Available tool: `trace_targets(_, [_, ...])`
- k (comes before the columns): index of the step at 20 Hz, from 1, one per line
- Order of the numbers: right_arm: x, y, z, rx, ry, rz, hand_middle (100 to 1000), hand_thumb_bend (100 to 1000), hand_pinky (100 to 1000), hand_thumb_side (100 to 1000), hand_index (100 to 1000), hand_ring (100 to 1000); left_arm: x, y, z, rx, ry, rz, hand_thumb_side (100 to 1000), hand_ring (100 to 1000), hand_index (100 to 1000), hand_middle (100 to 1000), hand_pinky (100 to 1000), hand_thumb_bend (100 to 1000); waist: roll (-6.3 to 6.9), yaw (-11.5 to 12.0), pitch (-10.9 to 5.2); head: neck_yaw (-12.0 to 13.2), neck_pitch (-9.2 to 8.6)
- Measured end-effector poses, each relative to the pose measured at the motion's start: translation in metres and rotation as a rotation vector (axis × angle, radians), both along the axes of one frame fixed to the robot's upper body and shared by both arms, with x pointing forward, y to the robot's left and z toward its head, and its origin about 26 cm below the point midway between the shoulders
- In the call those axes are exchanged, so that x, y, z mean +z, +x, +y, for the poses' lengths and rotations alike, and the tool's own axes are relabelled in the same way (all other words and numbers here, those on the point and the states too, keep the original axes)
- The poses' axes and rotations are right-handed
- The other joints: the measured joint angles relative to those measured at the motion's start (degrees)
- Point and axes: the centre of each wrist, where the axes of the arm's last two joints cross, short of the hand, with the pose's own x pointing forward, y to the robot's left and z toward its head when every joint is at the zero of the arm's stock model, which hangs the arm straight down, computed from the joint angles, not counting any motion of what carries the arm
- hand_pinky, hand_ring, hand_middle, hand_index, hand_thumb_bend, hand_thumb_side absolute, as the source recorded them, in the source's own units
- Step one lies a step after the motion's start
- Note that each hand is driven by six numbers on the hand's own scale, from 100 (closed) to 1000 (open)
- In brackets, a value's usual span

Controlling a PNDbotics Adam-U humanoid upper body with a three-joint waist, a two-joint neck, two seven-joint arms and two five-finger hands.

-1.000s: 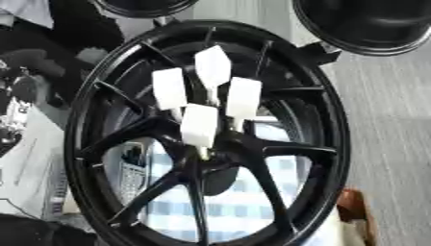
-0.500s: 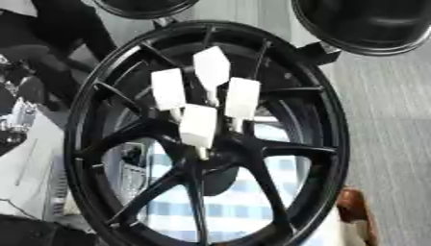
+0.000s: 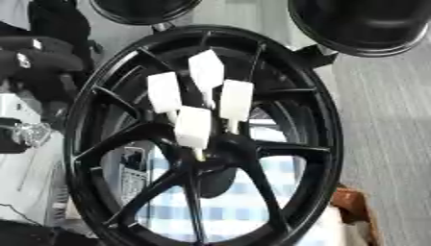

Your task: Pull the pin out of the wheel hub.

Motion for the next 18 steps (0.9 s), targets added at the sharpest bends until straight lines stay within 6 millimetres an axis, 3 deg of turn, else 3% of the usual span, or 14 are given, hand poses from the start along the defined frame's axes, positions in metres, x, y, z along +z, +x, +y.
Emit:
trace_targets(8, [0.000,0.000,0.000,0.020,-0.012,0.015,562,100,740,160,716,511,0.051,0.003,-0.017,-0.054,0.299,-0.069,260,774,845,725,843,100,0.38,-1.01,-0.18,0.08,0.00])
trace_targets(18, [0.000,0.002,0.002,0.042,-0.011,0.028,563,100,740,172,717,511,0.071,0.005,-0.036,-0.026,0.372,0.002,267,769,853,723,848,100,0.34,-1.79,-0.21,0.56,0.00])
